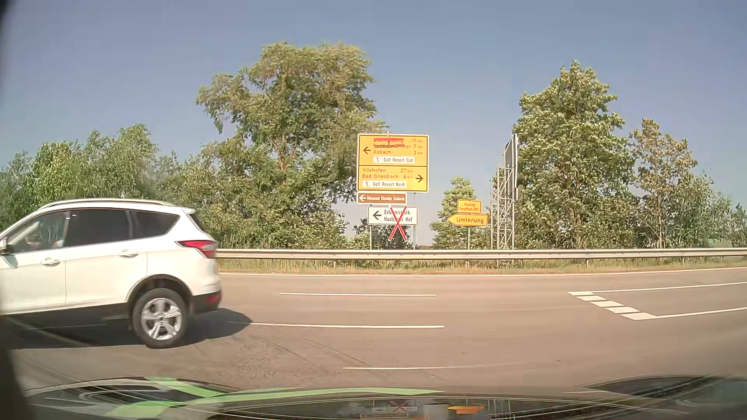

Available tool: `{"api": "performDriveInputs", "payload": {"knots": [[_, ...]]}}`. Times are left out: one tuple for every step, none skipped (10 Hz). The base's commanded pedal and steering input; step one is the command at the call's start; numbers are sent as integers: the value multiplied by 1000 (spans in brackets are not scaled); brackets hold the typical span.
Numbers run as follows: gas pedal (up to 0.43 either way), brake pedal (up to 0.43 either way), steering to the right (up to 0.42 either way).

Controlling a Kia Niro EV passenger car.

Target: Follow the waypoints while adhering to traffic rules and regulations

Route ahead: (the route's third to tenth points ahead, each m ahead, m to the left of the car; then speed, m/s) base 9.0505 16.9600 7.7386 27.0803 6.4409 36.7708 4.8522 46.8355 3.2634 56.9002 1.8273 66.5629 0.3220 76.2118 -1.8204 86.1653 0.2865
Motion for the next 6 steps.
{"api": "performDriveInputs", "payload": {"knots": [[0, 110, -79], [0, 110, -79], [0, 110, -79], [0, 110, -79], [0, 110, -79], [0, 104, -79]]}}
